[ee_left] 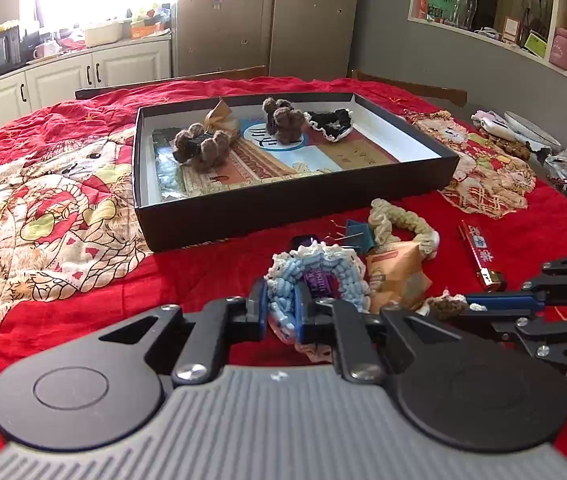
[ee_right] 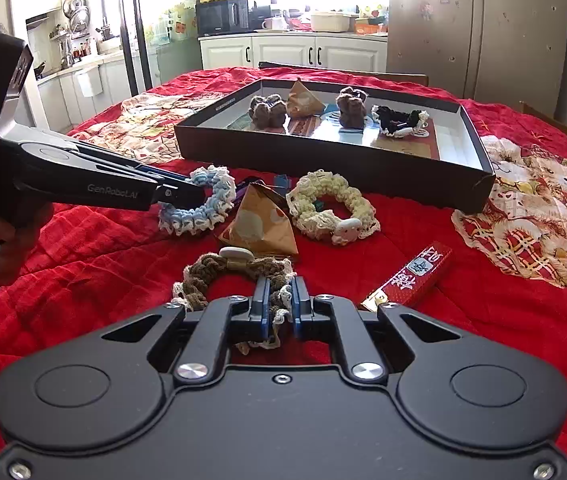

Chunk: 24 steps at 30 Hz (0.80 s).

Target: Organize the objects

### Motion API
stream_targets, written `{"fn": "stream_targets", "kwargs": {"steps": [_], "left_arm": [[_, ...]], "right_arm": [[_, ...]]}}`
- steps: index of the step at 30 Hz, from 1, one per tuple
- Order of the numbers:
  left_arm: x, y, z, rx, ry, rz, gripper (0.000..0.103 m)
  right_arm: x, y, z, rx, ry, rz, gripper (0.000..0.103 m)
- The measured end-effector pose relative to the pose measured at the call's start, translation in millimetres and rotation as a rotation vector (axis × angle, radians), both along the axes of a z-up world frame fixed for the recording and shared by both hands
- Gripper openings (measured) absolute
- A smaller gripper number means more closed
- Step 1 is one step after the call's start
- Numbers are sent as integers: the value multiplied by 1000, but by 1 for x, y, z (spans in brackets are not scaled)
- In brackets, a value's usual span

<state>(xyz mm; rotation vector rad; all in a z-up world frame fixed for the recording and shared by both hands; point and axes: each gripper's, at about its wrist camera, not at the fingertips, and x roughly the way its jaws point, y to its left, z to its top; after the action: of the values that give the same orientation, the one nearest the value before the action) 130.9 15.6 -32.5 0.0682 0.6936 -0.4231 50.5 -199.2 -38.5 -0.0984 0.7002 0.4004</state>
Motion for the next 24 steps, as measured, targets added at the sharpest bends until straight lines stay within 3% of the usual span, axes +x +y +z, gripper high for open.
{"fn": "stream_targets", "kwargs": {"steps": [24], "left_arm": [[-22, -1, 29, -14, -66, -33, 16]], "right_arm": [[-18, 1, 31, 2, -86, 31, 11]]}}
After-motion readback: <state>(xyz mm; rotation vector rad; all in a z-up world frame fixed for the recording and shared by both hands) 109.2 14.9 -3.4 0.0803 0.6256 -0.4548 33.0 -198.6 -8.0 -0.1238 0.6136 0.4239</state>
